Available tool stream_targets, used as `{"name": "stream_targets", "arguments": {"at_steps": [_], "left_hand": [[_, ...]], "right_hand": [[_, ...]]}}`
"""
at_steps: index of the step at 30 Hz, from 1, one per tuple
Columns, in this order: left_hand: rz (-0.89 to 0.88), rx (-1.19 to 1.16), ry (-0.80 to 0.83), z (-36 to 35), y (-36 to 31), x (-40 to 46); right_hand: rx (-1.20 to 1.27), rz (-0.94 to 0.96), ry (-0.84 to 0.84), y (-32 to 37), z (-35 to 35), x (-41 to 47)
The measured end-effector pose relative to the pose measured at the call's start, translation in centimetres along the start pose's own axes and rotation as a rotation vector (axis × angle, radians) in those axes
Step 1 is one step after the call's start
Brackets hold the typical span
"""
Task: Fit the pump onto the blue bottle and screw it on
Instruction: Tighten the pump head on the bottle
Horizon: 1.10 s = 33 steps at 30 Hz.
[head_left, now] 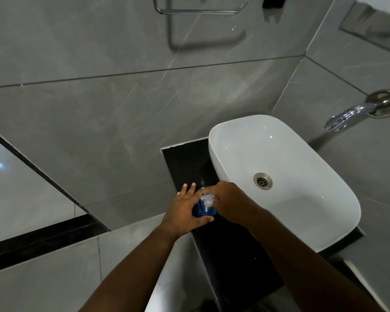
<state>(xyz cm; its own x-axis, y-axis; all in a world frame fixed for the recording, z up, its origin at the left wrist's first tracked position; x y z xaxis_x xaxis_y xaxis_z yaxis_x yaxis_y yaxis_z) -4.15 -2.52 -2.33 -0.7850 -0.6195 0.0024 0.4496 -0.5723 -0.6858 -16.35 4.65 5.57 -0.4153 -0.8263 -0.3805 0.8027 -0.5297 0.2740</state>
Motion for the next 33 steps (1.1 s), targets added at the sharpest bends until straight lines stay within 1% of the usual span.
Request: {"name": "stream_targets", "arguments": {"at_steps": [3,8,11,12,14,15,16,18,19,21,23,27,31,33], "left_hand": [[-0.021,0.011,0.006,0.1,0.1,0.1],[-0.030,0.027,0.009,0.1,0.2,0.1],[-0.026,0.012,0.016,0.1,0.2,0.0],[-0.024,0.011,0.019,0.1,0.2,0.1],[-0.013,-0.008,0.025,0.1,0.2,0.1],[0.005,-0.042,0.018,0.1,0.2,0.0],[0.036,-0.096,0.000,0.1,0.2,-0.2],[0.122,-0.207,-0.049,0.1,0.4,-0.4],[0.148,-0.232,-0.065,0.0,0.4,-0.5],[0.134,-0.227,-0.081,-0.2,0.4,-0.6],[0.113,-0.227,-0.096,-0.1,0.7,-0.4],[0.126,-0.272,-0.087,0.8,1.6,1.1],[0.211,-0.400,-0.115,2.3,3.1,4.3],[0.250,-0.483,-0.135,3.2,3.9,6.5]], "right_hand": [[0.002,0.036,-0.038,-0.1,-0.5,-0.2],[-0.154,0.077,0.034,0.1,-0.5,0.8],[-0.136,0.063,0.054,0.1,-0.4,0.7],[-0.118,0.055,0.037,0.1,-0.4,0.5],[-0.021,0.021,-0.089,0.3,-0.3,-0.1],[0.051,-0.010,-0.168,0.5,-0.3,-0.6],[0.115,-0.053,-0.212,0.6,-0.4,-1.2],[0.241,-0.112,-0.203,0.3,-1.2,-2.2],[0.314,-0.102,-0.221,0.0,-1.6,-2.5],[0.442,-0.106,-0.275,-0.5,-2.1,-2.9],[0.512,-0.132,-0.306,-0.7,-2.5,-2.6],[0.663,-0.157,-0.317,0.6,-2.8,-0.8],[0.670,-0.171,-0.419,2.0,-2.0,3.0],[0.672,-0.170,-0.441,2.7,-1.5,5.7]]}}
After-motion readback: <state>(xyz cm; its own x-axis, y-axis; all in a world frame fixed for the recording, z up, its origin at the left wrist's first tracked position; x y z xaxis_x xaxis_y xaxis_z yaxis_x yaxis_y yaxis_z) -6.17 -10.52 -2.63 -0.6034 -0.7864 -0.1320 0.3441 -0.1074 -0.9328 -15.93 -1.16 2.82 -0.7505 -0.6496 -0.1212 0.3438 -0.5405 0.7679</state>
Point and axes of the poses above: each hand's wrist, its own x-axis towards the middle knuckle, its own z-axis out of the back of the hand, y = z × x, the point moved 3 cm from there along x, towards the middle knuckle, and after that the axes turned 11 degrees about -y, right-handed, at the moved point
